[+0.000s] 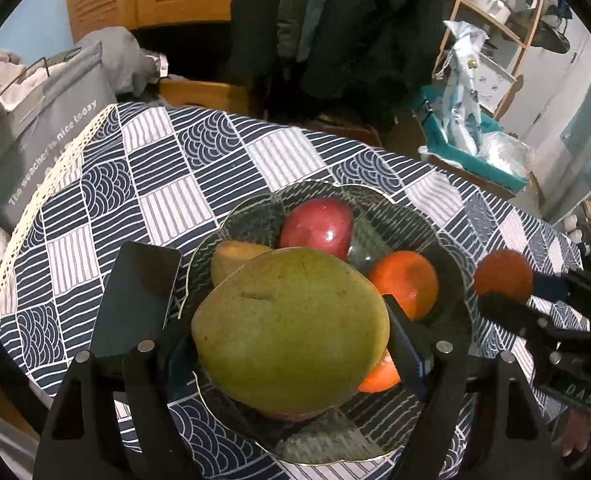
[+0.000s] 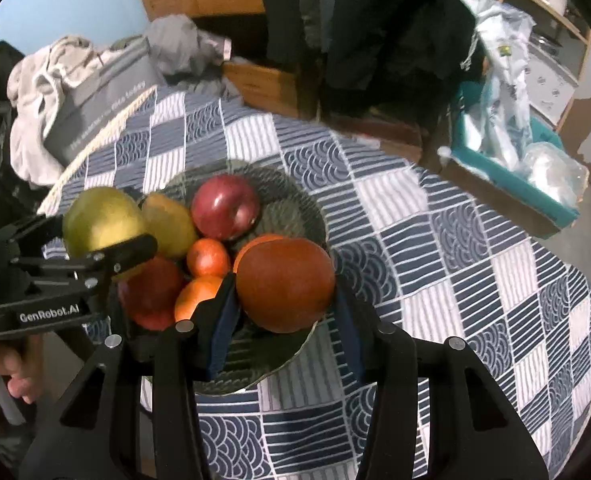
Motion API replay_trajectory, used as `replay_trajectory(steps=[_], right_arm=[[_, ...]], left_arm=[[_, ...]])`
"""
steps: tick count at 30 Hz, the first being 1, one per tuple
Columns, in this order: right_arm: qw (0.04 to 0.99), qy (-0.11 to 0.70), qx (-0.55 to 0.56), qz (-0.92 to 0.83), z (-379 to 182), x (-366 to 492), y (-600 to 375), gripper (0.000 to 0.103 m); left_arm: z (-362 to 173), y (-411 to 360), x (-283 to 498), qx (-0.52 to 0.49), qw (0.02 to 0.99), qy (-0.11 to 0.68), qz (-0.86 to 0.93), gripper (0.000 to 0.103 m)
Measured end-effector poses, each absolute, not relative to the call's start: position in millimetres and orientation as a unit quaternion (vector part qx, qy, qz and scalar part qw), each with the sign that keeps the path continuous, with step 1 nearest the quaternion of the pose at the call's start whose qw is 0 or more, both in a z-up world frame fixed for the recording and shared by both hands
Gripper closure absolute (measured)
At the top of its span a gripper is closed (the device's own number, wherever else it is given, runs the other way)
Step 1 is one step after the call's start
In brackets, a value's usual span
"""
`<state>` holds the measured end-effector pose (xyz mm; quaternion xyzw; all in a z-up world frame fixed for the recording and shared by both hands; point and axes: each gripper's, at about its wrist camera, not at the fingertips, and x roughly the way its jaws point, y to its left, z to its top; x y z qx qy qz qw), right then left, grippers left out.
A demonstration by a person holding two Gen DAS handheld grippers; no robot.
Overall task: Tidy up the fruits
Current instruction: 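Lower the pear and tangerine into the glass bowl and open both tools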
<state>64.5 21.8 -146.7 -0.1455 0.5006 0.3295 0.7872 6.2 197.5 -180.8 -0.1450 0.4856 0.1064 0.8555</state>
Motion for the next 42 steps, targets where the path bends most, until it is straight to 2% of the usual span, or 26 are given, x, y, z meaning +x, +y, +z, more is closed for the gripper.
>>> replay_trajectory(steps=[19,21,25,29,31,42], right_arm=[[0.758,0.538,-0.149,0.339,-176,61,30,0.056],[0.757,0.538,-0.146,0.341,-176,61,29,0.051],[0.762,0.532,-0.137,0.343,-169,62,27,0.044],[0.77,0.528,-0.131,0.335,-163,65,23,0.044],[0.775,0.523,-0.132,0.328,-159,67,19,0.044],[0.822,0.469,-0.13,0.294,-113,66,0,0.04]], left_arm=[[-193,201,13,-0.168,0.84,0.505,0.109,0.019],[-193,203,13,-0.172,0.838,0.505,0.112,0.019],[-192,205,11,-0.184,0.837,0.501,0.118,0.019],[-186,202,10,-0.183,0.841,0.496,0.113,0.019],[-183,200,9,-0.182,0.843,0.496,0.102,0.015],[-150,177,2,-0.13,0.871,0.464,0.097,0.015]])
